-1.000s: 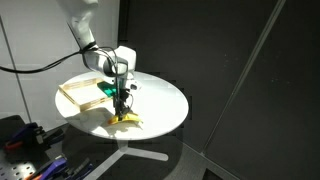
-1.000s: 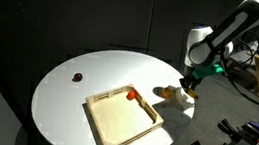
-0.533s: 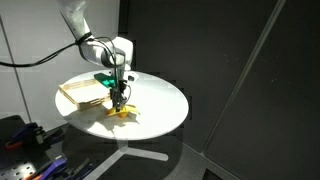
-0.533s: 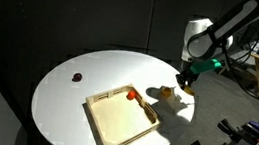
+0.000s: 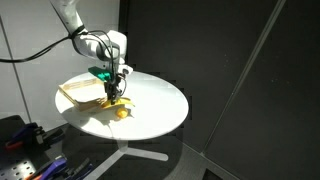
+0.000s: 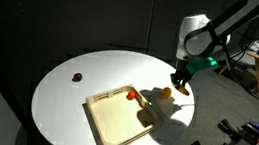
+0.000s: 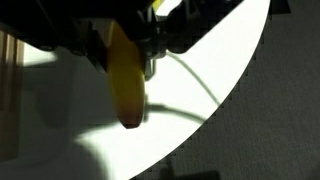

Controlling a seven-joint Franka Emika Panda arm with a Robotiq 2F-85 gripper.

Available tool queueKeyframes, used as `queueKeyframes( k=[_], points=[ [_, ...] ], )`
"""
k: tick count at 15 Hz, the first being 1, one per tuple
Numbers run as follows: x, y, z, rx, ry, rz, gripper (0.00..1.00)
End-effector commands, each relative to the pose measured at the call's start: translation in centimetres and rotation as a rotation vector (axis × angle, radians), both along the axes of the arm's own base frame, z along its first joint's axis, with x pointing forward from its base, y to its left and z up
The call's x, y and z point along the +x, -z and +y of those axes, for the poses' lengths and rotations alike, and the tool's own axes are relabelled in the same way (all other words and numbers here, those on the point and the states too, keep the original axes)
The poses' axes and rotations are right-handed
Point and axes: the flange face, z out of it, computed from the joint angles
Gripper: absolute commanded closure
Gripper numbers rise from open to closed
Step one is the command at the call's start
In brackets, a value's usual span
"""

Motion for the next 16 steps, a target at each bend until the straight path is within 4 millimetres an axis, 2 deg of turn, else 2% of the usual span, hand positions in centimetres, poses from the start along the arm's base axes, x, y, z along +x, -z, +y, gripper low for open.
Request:
queueKeyframes(
  k=[1, 6, 12, 13, 14, 16],
  points=[
    [-0.4, -1.4, 1.5, -0.003, -0.045, 0.006, 0.87],
    [-0.7, -1.5, 3.6, 0.003, -0.080, 0.019, 0.87],
    [-0.6, -1.6, 4.3, 0.008, -0.091, 0.009, 0.87],
    [-0.5, -0.5, 4.3, 0.012, -0.081, 0.013, 0.87],
    [-0.5, -0.5, 4.3, 0.012, -0.081, 0.013, 0.62],
    [-0.5, -0.3, 4.3, 0.011, -0.080, 0.017, 0.62]
  ],
)
